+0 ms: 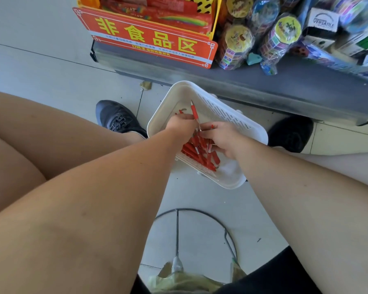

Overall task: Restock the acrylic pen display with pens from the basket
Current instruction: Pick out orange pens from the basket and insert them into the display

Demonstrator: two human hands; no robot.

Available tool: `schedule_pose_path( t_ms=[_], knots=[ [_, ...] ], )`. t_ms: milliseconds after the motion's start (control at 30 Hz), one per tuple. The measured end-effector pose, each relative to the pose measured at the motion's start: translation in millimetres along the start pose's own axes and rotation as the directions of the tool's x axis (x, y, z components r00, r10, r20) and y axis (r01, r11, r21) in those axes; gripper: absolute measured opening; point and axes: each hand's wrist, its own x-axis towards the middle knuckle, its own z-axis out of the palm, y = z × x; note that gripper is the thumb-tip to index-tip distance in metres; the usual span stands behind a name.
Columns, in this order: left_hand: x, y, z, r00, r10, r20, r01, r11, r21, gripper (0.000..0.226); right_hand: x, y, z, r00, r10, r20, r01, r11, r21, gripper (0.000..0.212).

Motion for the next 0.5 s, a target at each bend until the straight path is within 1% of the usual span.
schedule_pose_path(
  t_ms=[67, 167, 233, 300, 367, 433, 467, 500],
  knots=[
    [1.8, -0.9, 1.8, 1.000, -0.002, -0.005, 0.002, 1.000, 0.020, 0.028, -1.3, -2.0, 1.0, 0.999, -0.007, -0.037, 0.005, 0.999, -0.038, 0.019],
    [7.5, -5.7, 5.8, 0.999, 0.012, -0.047, -0.008, 0.996, 0.090, 0.030, 0.9, -3.0, 8.1, 0.983, -0.089, -0.161, 0.052, 0.974, -0.222, 0.019],
    [13.2, -9.1, 7.6, 0.998, 0.025, -0.064, -0.016, 0.989, 0.147, 0.032, 8.5, 0.7, 14.3, 0.947, -0.181, -0.267, 0.091, 0.944, -0.317, 0.028],
    [18.1, -11.1, 8.3, 0.996, 0.033, -0.088, -0.017, 0.984, 0.179, 0.032, 12.5, 4.1, 20.3, 0.923, -0.229, -0.308, 0.107, 0.924, -0.367, 0.043],
    [21.7, -11.6, 7.1, 0.994, 0.004, -0.111, 0.016, 0.984, 0.178, 0.025, 17.6, 11.5, 23.0, 0.896, -0.301, -0.328, 0.106, 0.860, -0.500, 0.044],
    [28.4, -12.1, 6.5, 0.992, -0.040, -0.121, 0.061, 0.984, 0.170, 0.018, 20.9, 19.3, 25.3, 0.867, -0.383, -0.320, 0.080, 0.740, -0.668, 0.034],
    [34.3, -12.6, 6.9, 0.990, -0.067, -0.124, 0.084, 0.987, 0.140, 0.018, 22.9, 23.2, 26.5, 0.859, -0.408, -0.308, 0.068, 0.689, -0.722, 0.031],
    [34.7, -11.8, 6.6, 0.989, -0.097, -0.114, 0.114, 0.982, 0.152, 0.018, 25.6, 27.6, 29.6, 0.869, -0.402, -0.289, 0.057, 0.661, -0.748, 0.028]
  ],
)
